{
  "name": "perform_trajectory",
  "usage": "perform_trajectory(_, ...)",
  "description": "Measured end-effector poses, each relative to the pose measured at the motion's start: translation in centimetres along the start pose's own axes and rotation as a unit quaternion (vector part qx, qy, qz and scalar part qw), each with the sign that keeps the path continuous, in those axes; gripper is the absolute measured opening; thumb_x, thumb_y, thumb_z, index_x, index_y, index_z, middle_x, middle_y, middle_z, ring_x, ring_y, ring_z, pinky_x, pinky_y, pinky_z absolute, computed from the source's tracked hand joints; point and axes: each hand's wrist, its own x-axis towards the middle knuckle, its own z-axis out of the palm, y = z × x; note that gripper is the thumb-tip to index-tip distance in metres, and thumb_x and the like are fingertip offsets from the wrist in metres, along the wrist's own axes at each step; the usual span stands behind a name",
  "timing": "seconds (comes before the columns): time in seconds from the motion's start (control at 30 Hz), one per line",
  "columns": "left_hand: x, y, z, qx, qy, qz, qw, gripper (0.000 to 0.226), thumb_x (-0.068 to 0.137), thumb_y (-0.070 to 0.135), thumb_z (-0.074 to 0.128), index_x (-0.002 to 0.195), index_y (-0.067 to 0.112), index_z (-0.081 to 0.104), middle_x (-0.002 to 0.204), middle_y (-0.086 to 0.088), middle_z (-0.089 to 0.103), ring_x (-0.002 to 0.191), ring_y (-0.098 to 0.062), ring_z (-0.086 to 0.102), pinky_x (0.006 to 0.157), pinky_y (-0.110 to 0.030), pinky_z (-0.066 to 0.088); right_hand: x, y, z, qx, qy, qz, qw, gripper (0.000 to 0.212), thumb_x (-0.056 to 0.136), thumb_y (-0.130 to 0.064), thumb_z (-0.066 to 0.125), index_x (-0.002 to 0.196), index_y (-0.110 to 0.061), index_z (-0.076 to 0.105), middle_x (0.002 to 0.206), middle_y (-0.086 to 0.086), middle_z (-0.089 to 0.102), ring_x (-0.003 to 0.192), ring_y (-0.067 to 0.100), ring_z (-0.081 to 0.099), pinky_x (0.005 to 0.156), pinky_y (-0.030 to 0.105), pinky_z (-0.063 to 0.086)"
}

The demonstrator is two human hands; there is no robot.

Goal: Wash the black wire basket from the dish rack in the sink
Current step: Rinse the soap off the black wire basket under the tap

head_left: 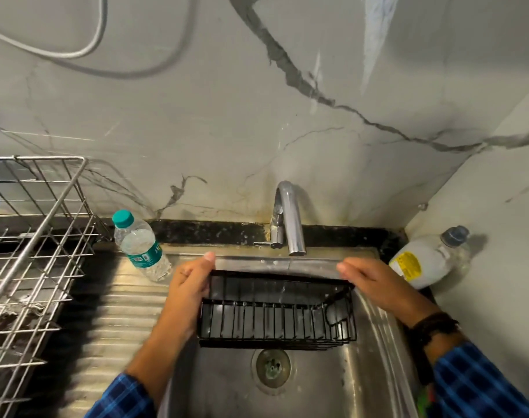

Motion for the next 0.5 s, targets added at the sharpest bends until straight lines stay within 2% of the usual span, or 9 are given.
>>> perform_trajectory(0.07, -0.2, 0.1, -0.6, -0.04, 0.029, -0.01, 0.999, 0.047, 0.096, 0.033, 0.052, 0.054, 0.021, 0.07, 0.051, 0.003, 0.063, 0.044, -0.009, 0.06, 0.044, -0.021, 0.049, -0.6, 1.0, -0.3, 0.083, -0.002, -0.012, 0.996, 0.038, 0.094, -0.063, 0.044, 0.081, -0.033, 0.064, 0.078, -0.001, 0.06, 0.077, 0.016, 0.059, 0.074, 0.038, 0.048)
perform_trajectory(0.13, -0.4, -0.5, -0.7, -0.039, 0.045, -0.009, 0.998, 0.049, 0.099, 0.031, 0.048, 0.059, 0.018, 0.072, 0.055, 0.001, 0.066, 0.049, -0.01, 0.063, 0.047, -0.021, 0.052, -0.9, 0.7, 0.7, 0.134, 0.005, -0.028, 0.991, 0.026, 0.097, -0.044, 0.049, 0.08, -0.03, 0.064, 0.083, -0.005, 0.06, 0.079, 0.013, 0.058, 0.076, 0.037, 0.049)
perform_trajectory(0.2, -0.2, -1.5, -1.0, -0.005, 0.03, -0.001, 1.0, 0.047, 0.103, 0.036, 0.045, 0.069, 0.012, 0.067, 0.064, -0.003, 0.067, 0.061, -0.017, 0.065, 0.056, -0.026, 0.054, -0.8, 0.3, 2.1, 0.185, 0.061, -0.027, 0.981, 0.022, 0.097, -0.033, 0.051, 0.082, -0.025, 0.066, 0.094, -0.004, 0.065, 0.091, 0.013, 0.062, 0.084, 0.033, 0.05)
perform_trajectory(0.27, 0.4, -2.5, -1.8, 0.119, -0.039, 0.041, 0.991, 0.048, 0.102, 0.05, 0.046, 0.076, 0.013, 0.06, 0.069, 0.001, 0.061, 0.067, -0.019, 0.06, 0.063, -0.03, 0.051, -0.8, -0.2, 3.2, 0.257, 0.117, 0.019, 0.959, 0.033, 0.095, -0.048, 0.051, 0.084, -0.021, 0.067, 0.093, 0.005, 0.07, 0.091, 0.024, 0.066, 0.086, 0.039, 0.049)
perform_trajectory(0.33, 1.6, -2.7, -2.7, 0.299, -0.145, 0.104, 0.937, 0.042, 0.099, 0.057, 0.043, 0.082, 0.024, 0.062, 0.071, 0.008, 0.063, 0.067, -0.007, 0.061, 0.065, -0.028, 0.052, -0.9, -0.8, 3.7, 0.304, 0.167, 0.053, 0.937, 0.051, 0.087, -0.067, 0.053, 0.072, -0.018, 0.057, 0.07, 0.007, 0.059, 0.068, 0.028, 0.056, 0.073, 0.039, 0.043)
perform_trajectory(0.37, 2.0, -2.3, -2.6, 0.381, -0.189, 0.118, 0.897, 0.038, 0.1, 0.057, 0.041, 0.087, 0.029, 0.064, 0.073, 0.01, 0.066, 0.068, -0.005, 0.064, 0.066, -0.028, 0.053, -0.9, -1.3, 3.7, 0.295, 0.186, 0.05, 0.936, 0.054, 0.086, -0.066, 0.054, 0.068, -0.016, 0.051, 0.065, 0.005, 0.05, 0.063, 0.024, 0.048, 0.068, 0.036, 0.038)
perform_trajectory(0.43, 2.1, -1.0, -0.7, 0.488, -0.253, 0.134, 0.825, 0.034, 0.102, 0.056, 0.038, 0.095, 0.035, 0.064, 0.076, 0.013, 0.067, 0.071, 0.0, 0.066, 0.068, -0.022, 0.053, -0.8, -2.9, 3.9, 0.284, 0.172, 0.031, 0.943, 0.049, 0.092, -0.053, 0.053, 0.071, -0.009, 0.05, 0.067, 0.002, 0.046, 0.064, 0.016, 0.046, 0.065, 0.029, 0.037)
perform_trajectory(0.5, 1.8, -0.4, 2.8, 0.523, -0.269, 0.167, 0.791, 0.034, 0.104, 0.053, 0.035, 0.096, 0.035, 0.062, 0.076, 0.015, 0.066, 0.071, 0.004, 0.064, 0.072, -0.022, 0.052, -0.5, -4.6, 4.4, 0.268, 0.107, 0.034, 0.957, 0.038, 0.101, -0.041, 0.05, 0.082, -0.009, 0.057, 0.072, -0.005, 0.052, 0.069, 0.007, 0.053, 0.068, 0.026, 0.043)
